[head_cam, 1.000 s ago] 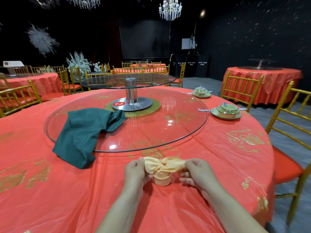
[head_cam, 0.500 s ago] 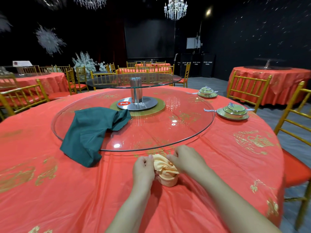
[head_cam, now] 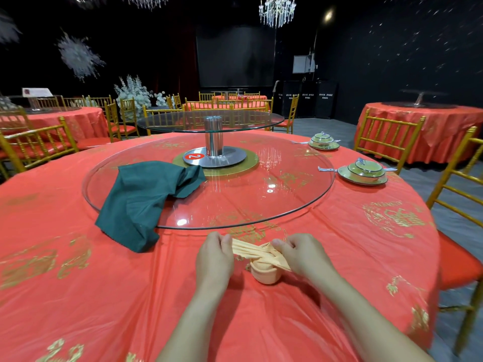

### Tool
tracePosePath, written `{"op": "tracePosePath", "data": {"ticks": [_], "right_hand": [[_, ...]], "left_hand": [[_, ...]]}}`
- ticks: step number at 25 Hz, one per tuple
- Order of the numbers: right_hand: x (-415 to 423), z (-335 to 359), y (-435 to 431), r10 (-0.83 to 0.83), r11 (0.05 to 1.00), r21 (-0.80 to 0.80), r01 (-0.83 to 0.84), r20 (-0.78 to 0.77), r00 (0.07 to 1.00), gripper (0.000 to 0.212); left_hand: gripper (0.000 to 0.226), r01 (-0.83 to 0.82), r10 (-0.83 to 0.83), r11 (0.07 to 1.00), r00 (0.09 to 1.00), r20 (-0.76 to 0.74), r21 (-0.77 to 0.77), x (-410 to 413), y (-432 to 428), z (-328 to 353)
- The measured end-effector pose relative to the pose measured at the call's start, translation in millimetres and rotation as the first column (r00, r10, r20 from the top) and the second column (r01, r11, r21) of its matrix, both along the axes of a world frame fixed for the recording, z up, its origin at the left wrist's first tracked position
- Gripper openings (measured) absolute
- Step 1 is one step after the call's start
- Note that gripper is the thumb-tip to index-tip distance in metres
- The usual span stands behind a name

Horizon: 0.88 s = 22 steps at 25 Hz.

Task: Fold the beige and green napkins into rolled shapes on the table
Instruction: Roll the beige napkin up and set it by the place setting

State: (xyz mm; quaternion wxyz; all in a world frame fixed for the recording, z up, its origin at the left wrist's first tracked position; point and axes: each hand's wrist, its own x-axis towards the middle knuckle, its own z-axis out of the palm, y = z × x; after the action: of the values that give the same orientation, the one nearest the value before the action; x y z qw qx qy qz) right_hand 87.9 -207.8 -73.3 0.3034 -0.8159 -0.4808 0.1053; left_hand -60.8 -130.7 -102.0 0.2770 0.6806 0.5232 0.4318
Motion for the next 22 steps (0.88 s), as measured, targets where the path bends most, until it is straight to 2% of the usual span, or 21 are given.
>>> {"op": "tracePosePath", "data": {"ticks": [3, 5, 7, 9, 11, 13, 14, 16, 17, 19, 20, 21, 22], "right_hand": [[10.3, 5.1, -3.5, -0.026, 1.0, 0.011, 0.026, -0.017, 1.0, 0.05], [14.9, -3.0, -9.7, -0.057, 0.998, -0.009, 0.057, -0.019, 0.998, 0.051], [16.1, -13.2, -14.7, -0.058, 0.998, 0.038, 0.059, -0.029, 0.998, 0.049], [16.5, -17.4, -14.7, -0.013, 0.991, 0.129, 0.021, -0.065, 0.998, 0.04], [15.5, -16.1, -12.0, 0.039, 0.975, 0.221, -0.005, -0.152, 0.988, 0.03], [13.8, -13.5, -10.8, 0.067, 0.959, 0.282, 0.012, -0.27, 0.961, 0.026], [11.7, -13.2, -11.1, 0.083, 0.954, 0.3, 0.007, -0.284, 0.955, 0.025], [6.5, -15.1, -12.7, 0.097, 0.948, 0.315, -0.039, -0.173, 0.98, 0.022], [3.1, -16.0, -13.3, 0.094, 0.945, 0.322, -0.064, -0.077, 0.993, 0.021], [-3.4, -16.0, -13.3, 0.09, 0.931, 0.347, -0.115, 0.088, 0.992, 0.016], [-5.0, -16.1, -13.5, 0.09, 0.925, 0.358, -0.129, 0.123, 0.988, 0.012], [-5.6, -16.7, -14.4, 0.084, 0.924, 0.36, -0.125, 0.125, 0.989, 0.012], [-5.3, -17.1, -16.4, 0.076, 0.929, 0.355, -0.108, 0.102, 0.992, 0.015]], "left_hand": [[0.032, 0.033, -0.03, 0.998, 0.998, 0.051, -0.048, 1.9, 2.7, -4.8], [0.033, 0.075, -0.077, 0.996, 0.996, -0.049, -0.042, 6.7, -4.9, -6.2], [0.034, 0.128, -0.126, 0.992, 0.983, -0.136, 0.004, 11.0, -16.0, -4.4], [0.034, 0.19, -0.185, 0.981, 0.974, -0.128, 0.028, 14.9, -20.6, -6.6], [0.03, 0.252, -0.251, 0.967, 0.968, 0.02, -0.041, 17.7, -21.7, -9.6], [0.029, 0.28, -0.242, 0.952, 0.937, 0.25, -0.128, 21.1, -20.4, -7.5], [0.03, 0.305, -0.227, 0.934, 0.909, 0.35, -0.186, 22.1, -21.5, -4.0], [0.039, 0.383, -0.224, 0.883, 0.85, 0.476, -0.27, 24.3, -26.9, 4.8], [0.044, 0.392, -0.251, 0.881, 0.863, 0.439, -0.266, 24.8, -30.9, 9.4], [0.047, 0.315, -0.288, 0.93, 0.945, 0.156, -0.188, 26.3, -39.1, 15.3], [0.041, 0.278, -0.273, 0.949, 0.961, 0.054, -0.148, 27.7, -40.0, 15.8], [0.034, 0.263, -0.263, 0.956, 0.965, 0.019, -0.128, 27.5, -38.8, 15.9], [0.032, 0.277, -0.274, 0.952, 0.961, 0.043, -0.132, 27.3, -36.2, 15.4]]}}
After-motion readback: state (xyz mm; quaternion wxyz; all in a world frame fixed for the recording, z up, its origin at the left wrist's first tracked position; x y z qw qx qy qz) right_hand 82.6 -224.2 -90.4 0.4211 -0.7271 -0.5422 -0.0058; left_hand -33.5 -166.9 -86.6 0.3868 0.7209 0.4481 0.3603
